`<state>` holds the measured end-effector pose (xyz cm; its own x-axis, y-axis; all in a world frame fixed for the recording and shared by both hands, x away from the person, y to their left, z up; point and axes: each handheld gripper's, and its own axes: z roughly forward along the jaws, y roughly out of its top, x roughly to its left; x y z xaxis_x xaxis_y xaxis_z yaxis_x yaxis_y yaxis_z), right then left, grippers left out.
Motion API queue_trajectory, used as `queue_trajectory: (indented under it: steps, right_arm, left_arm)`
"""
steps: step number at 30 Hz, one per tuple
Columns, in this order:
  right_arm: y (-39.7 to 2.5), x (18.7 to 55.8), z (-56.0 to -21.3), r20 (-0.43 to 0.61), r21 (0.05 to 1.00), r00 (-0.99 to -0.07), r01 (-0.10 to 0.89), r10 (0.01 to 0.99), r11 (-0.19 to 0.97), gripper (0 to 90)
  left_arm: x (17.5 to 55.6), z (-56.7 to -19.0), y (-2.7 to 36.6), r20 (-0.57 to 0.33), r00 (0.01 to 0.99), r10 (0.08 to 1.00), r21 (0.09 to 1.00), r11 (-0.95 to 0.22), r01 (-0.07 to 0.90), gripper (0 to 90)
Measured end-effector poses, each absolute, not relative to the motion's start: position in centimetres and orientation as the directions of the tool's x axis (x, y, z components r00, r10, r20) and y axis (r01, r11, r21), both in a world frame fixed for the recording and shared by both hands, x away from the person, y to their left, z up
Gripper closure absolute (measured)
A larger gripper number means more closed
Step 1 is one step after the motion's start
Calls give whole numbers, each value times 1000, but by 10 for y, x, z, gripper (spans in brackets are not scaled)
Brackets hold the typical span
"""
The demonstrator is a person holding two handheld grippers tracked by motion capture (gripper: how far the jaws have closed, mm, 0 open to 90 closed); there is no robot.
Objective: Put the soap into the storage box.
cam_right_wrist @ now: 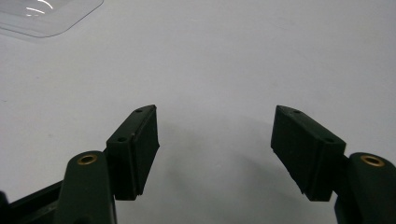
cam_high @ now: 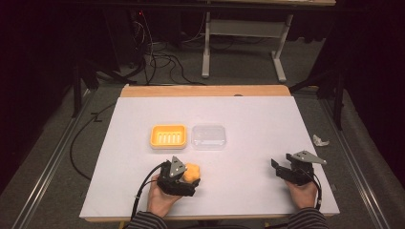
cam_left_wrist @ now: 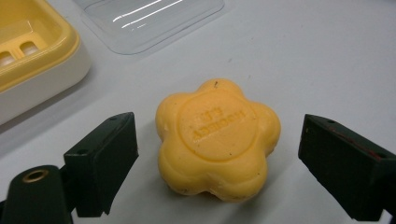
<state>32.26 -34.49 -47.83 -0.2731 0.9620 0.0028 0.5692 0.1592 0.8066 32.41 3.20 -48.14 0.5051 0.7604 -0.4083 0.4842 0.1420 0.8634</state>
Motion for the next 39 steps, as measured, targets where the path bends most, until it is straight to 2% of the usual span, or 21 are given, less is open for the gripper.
queue_trajectory:
  steps: [12,24,39]
  right_arm:
    - [-345,323,-478,1,805,-272,571,962,160,323]
    - [-344,323,-478,-6,803,-276,572,961,169,323]
    - [-344,323,-478,-8,804,-275,570,962,170,322]
  left_arm:
    - [330,-490,22,-376,484,790,865,113,488,157]
    - [329,-493,16,-340,486,805,877,86,472,251]
    - [329,-493,13,-319,475,820,880,70,469,258]
